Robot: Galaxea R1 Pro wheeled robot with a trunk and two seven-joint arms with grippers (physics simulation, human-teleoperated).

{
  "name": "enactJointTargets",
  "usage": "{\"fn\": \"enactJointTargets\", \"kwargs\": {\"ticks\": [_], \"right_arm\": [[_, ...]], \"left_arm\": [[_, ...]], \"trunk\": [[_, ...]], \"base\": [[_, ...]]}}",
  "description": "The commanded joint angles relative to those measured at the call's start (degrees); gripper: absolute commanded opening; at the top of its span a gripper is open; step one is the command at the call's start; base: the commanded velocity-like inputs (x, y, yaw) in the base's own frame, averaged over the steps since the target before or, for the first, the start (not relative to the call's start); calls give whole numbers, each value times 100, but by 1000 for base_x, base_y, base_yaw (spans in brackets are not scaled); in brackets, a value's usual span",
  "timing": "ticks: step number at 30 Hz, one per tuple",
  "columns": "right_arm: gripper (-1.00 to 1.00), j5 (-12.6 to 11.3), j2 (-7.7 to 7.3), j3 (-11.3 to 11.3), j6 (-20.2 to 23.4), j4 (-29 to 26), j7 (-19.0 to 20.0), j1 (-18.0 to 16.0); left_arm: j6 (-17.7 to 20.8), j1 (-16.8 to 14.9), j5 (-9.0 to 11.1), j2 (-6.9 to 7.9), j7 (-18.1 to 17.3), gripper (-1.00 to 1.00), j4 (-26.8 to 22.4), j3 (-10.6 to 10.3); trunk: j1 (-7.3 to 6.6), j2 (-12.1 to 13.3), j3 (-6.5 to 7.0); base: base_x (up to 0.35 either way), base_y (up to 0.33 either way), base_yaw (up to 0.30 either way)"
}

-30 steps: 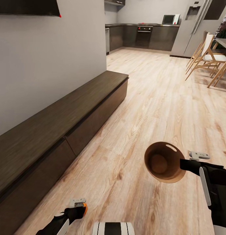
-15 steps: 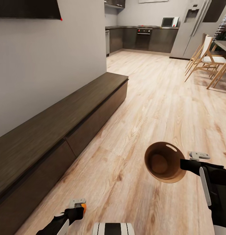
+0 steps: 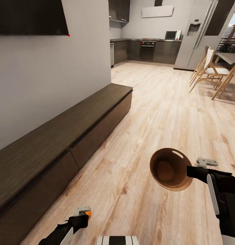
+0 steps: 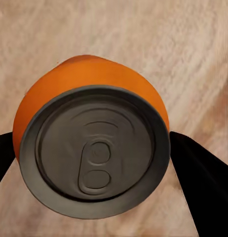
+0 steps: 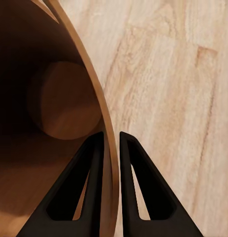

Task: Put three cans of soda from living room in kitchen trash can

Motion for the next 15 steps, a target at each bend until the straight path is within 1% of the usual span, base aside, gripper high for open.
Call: {"fn": "enactJointTargets", "kwargs": {"ticks": [1,5,7,8,10,12,13,15], "right_arm": [[-100,-80,-3,2,4,0,22,-1],[-100,-84,-19,4,4,0,22,-1],[-100,-85,-28,4,4,1,22,2],[-100,-85,-34,9,4,3,22,5],[-100,-85,-36,10,4,5,22,6],[-100,-86,-43,12,4,7,22,7],[-100,-86,-44,12,4,7,22,7],[-100,-80,-47,13,4,8,22,8]], "left_arm": [[1,0,-3,-5,-2,-100,-8,0],[22,0,-6,-11,-4,-100,-82,-1],[115,0,-6,-13,-2,-100,-193,-1],[248,0,-6,-13,3,-100,-354,-6],[354,3,-6,-12,7,-100,-470,-7],[630,7,-6,-8,15,-100,-753,-9],[699,7,-6,-7,17,-100,-834,-9],[1062,11,-6,-4,32,-100,-1288,-14]], "trunk": [[-3,2,23],[-13,7,112],[-18,10,156],[-21,11,178],[-26,14,223],[-31,16,267],[-34,18,289],[-39,20,333]], "base": [[0,0,0],[0,0,0],[0,0,0],[0,0,0],[0,0,0],[0,0,0],[0,0,0],[0,0,0]]}}
